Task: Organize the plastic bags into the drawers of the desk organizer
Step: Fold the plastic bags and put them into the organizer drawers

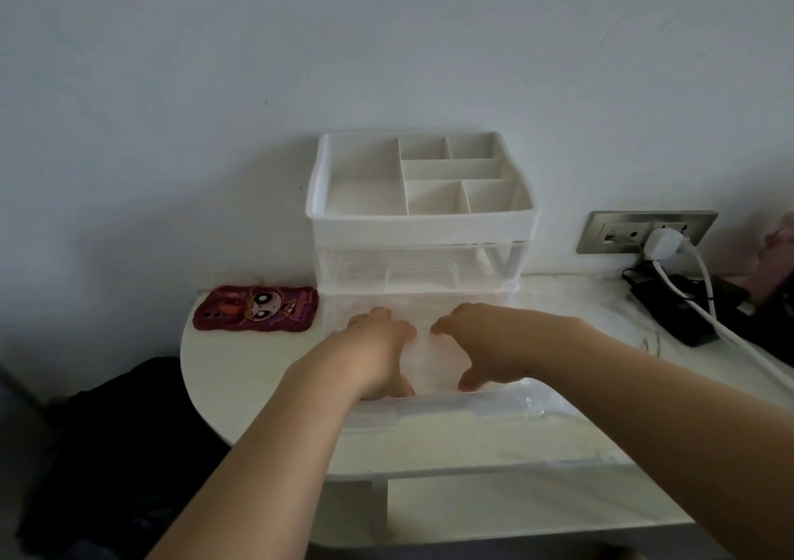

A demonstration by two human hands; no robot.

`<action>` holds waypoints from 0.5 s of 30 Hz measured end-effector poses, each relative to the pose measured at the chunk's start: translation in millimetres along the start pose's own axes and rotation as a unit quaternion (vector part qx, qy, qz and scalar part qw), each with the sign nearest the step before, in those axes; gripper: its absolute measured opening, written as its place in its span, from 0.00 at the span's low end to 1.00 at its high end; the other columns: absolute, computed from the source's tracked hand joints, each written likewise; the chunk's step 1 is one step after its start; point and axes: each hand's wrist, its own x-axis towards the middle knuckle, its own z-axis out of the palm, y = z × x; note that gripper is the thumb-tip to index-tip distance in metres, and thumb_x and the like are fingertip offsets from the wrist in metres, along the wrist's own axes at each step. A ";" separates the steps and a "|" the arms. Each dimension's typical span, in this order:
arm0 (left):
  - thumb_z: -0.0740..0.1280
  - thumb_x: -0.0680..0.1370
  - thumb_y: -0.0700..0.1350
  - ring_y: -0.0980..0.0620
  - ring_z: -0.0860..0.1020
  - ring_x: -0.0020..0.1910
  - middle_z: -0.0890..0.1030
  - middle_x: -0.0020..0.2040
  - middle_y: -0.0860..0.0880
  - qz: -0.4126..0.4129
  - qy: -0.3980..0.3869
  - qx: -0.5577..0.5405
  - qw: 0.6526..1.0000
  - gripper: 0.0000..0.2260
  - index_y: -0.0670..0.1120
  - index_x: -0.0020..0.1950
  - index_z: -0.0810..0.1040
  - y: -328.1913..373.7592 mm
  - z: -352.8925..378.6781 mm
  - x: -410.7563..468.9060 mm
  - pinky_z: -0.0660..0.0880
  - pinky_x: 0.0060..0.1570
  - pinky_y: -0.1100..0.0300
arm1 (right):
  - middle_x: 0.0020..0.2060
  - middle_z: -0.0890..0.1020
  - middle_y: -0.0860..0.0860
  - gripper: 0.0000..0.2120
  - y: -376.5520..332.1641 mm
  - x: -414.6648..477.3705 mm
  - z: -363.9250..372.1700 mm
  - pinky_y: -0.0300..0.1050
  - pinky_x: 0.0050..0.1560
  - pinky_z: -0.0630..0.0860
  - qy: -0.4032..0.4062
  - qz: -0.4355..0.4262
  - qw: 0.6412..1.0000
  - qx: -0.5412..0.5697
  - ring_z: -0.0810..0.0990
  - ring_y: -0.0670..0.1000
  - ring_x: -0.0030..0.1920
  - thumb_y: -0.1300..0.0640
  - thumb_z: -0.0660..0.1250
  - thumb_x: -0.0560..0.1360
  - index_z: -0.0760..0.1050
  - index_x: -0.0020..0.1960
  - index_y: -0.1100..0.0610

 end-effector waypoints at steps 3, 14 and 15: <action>0.71 0.73 0.49 0.47 0.57 0.73 0.55 0.75 0.49 0.003 -0.006 -0.002 1.000 0.35 0.54 0.75 0.58 -2.1 2.3 1.5 0.64 0.67 0.51 | 0.68 0.67 0.51 0.34 3.9 -1.2 5.1 0.46 0.65 0.68 0.003 -0.005 1.000 0.011 0.69 0.53 0.65 0.52 0.71 0.73 0.59 0.74 0.51; 0.62 0.80 0.46 0.53 0.69 0.66 0.69 0.69 0.51 0.027 0.127 -0.040 0.991 0.16 0.51 0.68 0.71 10.8 -0.1 -13.0 0.63 0.59 0.64 | 0.32 0.75 0.36 0.05 49.5 -62.1 7.8 0.33 0.38 0.72 0.317 0.049 0.934 0.156 0.75 0.37 0.36 0.48 0.67 0.74 0.77 0.39 0.45; 0.62 0.80 0.46 0.53 0.71 0.64 0.71 0.67 0.52 0.031 0.146 -0.052 0.987 0.14 0.52 0.66 0.73 14.4 2.2 -13.7 0.65 0.61 0.63 | 0.31 0.76 0.38 0.06 59.4 -66.4 13.8 0.33 0.38 0.72 0.305 0.077 0.933 0.173 0.76 0.38 0.36 0.49 0.67 0.74 0.76 0.38 0.46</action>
